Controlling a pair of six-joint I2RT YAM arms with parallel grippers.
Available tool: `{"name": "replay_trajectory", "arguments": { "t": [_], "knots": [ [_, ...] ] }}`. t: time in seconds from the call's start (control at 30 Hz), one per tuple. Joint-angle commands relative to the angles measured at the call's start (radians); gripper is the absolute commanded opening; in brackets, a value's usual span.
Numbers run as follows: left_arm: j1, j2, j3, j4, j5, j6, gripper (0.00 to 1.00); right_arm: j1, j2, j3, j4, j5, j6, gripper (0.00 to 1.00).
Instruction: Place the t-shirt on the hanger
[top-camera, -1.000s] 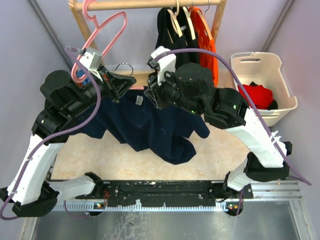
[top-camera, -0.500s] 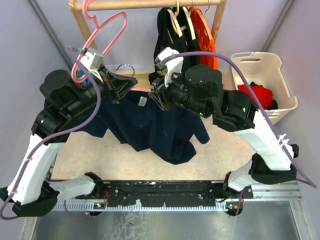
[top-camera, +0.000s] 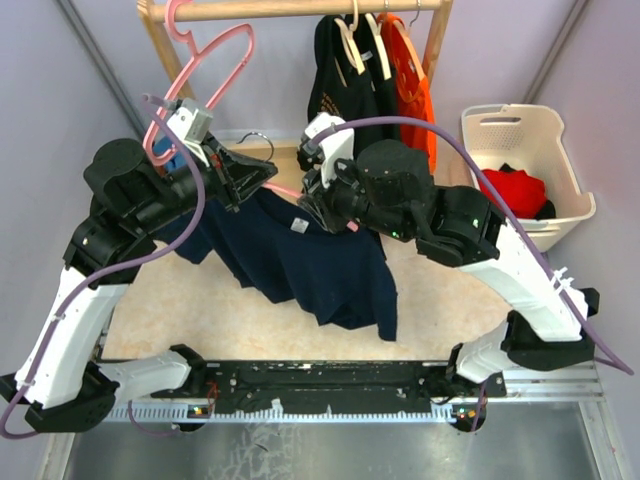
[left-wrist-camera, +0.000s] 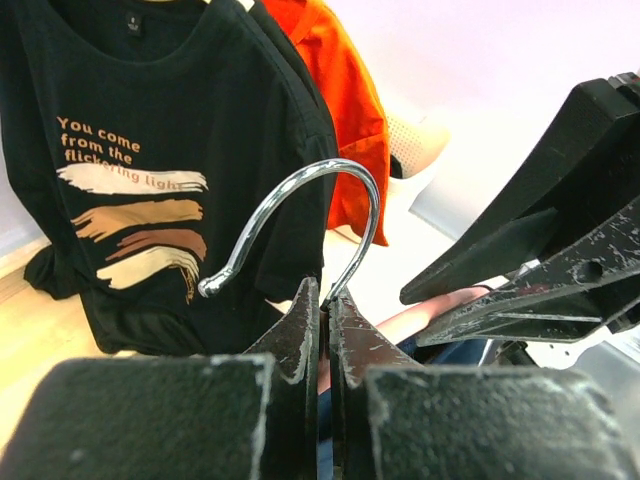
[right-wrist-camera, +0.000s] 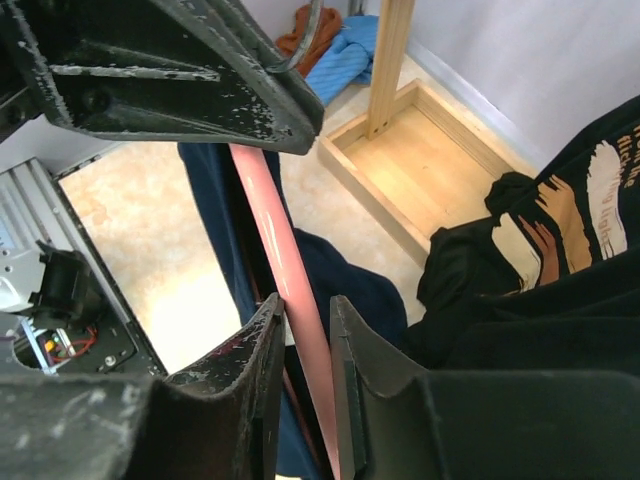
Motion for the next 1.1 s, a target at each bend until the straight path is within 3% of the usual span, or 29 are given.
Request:
{"name": "replay_trajectory", "arguments": {
  "t": [0.0, 0.1, 0.13, 0.4, 0.57, 0.77, 1.07],
  "knots": [
    [0.002, -0.010, 0.044, 0.095, 0.026, -0.007, 0.00, 0.004, -0.061, -0.027, 0.026, -0.020, 0.020, 0.25],
    [0.002, -0.010, 0.043, 0.095, 0.019, -0.007, 0.00, 0.004, -0.075, -0.021, 0.026, -0.005, 0.032, 0.54],
    [0.002, -0.010, 0.045, 0.091, 0.015, -0.005, 0.00, 0.004, -0.085, -0.019, 0.023, 0.006, 0.050, 0.57],
    [0.002, -0.019, 0.035, 0.067, -0.019, 0.024, 0.00, 0.005, -0.260, -0.145, -0.061, 0.184, 0.285, 0.58],
    [0.002, -0.058, -0.029, 0.114, -0.041, 0.003, 0.00, 0.005, -0.340, -0.246, -0.133, 0.146, 0.369, 0.58],
    [0.002, -0.125, -0.141, 0.182, -0.106, -0.066, 0.00, 0.005, -0.424, -0.339, -0.150, 0.147, 0.418, 0.58],
    [0.002, -0.253, -0.314, 0.259, -0.215, -0.166, 0.00, 0.004, -0.416, -0.352, -0.151, 0.121, 0.398, 0.59]
  ]
}}
